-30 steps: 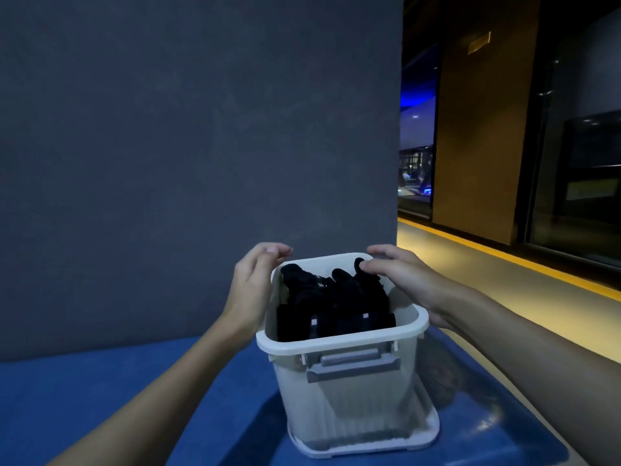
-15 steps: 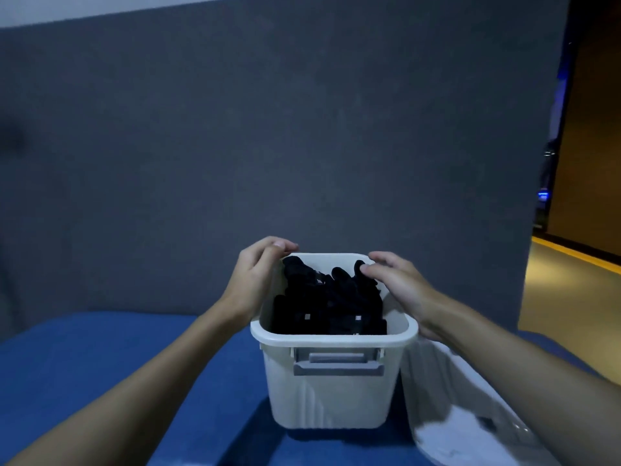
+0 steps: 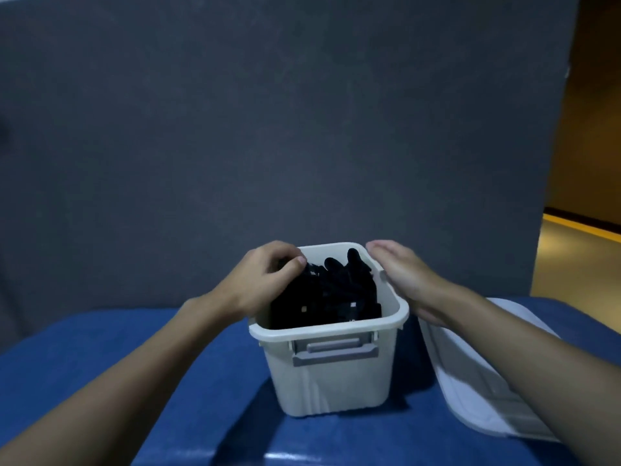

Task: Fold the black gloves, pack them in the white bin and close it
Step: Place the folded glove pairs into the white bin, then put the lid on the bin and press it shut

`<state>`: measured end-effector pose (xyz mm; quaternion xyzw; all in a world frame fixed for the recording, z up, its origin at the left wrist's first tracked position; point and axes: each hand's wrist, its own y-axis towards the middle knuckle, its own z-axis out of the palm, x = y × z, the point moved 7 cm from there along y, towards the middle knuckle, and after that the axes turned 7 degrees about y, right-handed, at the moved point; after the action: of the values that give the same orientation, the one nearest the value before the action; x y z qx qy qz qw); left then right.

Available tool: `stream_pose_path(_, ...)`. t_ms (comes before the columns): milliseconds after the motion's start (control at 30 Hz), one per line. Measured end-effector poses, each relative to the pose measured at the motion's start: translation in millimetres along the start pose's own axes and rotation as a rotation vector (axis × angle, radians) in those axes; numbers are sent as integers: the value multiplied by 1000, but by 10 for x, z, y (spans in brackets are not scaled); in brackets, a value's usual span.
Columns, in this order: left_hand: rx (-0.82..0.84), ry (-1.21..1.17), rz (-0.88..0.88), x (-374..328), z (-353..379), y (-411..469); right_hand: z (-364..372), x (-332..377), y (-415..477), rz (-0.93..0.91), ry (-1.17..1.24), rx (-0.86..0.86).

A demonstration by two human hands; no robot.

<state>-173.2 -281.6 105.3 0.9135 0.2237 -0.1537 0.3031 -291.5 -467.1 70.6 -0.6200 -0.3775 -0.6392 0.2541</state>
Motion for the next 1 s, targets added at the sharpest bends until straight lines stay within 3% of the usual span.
stream_pose_path(167,39,125,224,-653,-7,-138,-416,-156,-418,-70,-224,-115)
stream_pose_path(400,-7,234,636,-1460,500,-672,-854,-714,-1191,60,-616,27)
stream_pose_path(500,43,288,700,-1536,905,-893,-1049,-880,-1382,103,-740,27)
stream_pose_path(767,-130,391,734,-1609,1092,-884,-1147,-943,-1444,-29,-910,-14)
stream_pose_path(867,-90,418,767,-1660,1191,-907,-1141,-916,-1423,-99,-846,-61)
stream_pose_path(1000,-91,294,676,-1744,1090,-828,-1213,-607,-1394,-270,-661,-191)
